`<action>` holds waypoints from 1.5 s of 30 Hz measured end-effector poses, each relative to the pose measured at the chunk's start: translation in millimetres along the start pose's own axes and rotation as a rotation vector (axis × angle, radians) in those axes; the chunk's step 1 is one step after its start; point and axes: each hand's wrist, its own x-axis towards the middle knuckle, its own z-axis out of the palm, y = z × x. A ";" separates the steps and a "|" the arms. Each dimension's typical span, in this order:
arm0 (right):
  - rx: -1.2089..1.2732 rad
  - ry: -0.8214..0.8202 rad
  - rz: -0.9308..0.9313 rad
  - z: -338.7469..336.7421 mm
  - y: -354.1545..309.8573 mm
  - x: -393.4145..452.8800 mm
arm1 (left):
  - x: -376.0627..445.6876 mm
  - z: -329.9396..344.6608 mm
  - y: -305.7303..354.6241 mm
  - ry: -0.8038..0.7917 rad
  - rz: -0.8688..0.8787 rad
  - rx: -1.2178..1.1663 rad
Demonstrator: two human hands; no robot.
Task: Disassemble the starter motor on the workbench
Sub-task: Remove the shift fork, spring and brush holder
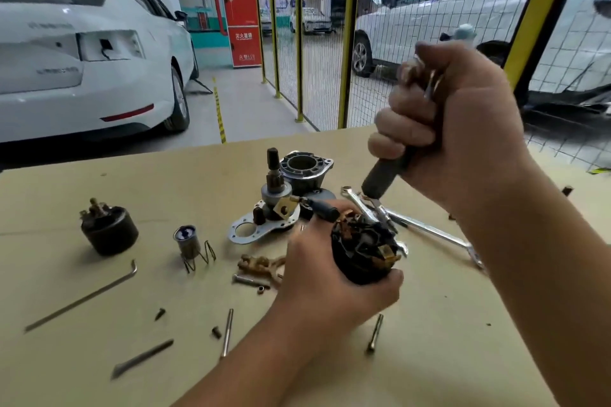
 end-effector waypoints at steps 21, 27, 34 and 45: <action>-0.095 0.020 -0.168 12.8 16.1 -10.4 | 5.3 -15.6 1.5 0.139 -0.041 -0.006; -0.683 0.268 -0.012 -48.3 53.4 -11.4 | 9.4 -41.1 -0.9 0.250 -0.075 -0.018; -0.846 0.304 0.175 -84.4 72.2 1.7 | 6.8 -35.3 -9.7 0.286 -0.129 -0.120; -1.637 0.025 0.087 -78.5 97.6 -5.4 | -0.6 -22.7 -9.4 0.174 -0.053 -0.131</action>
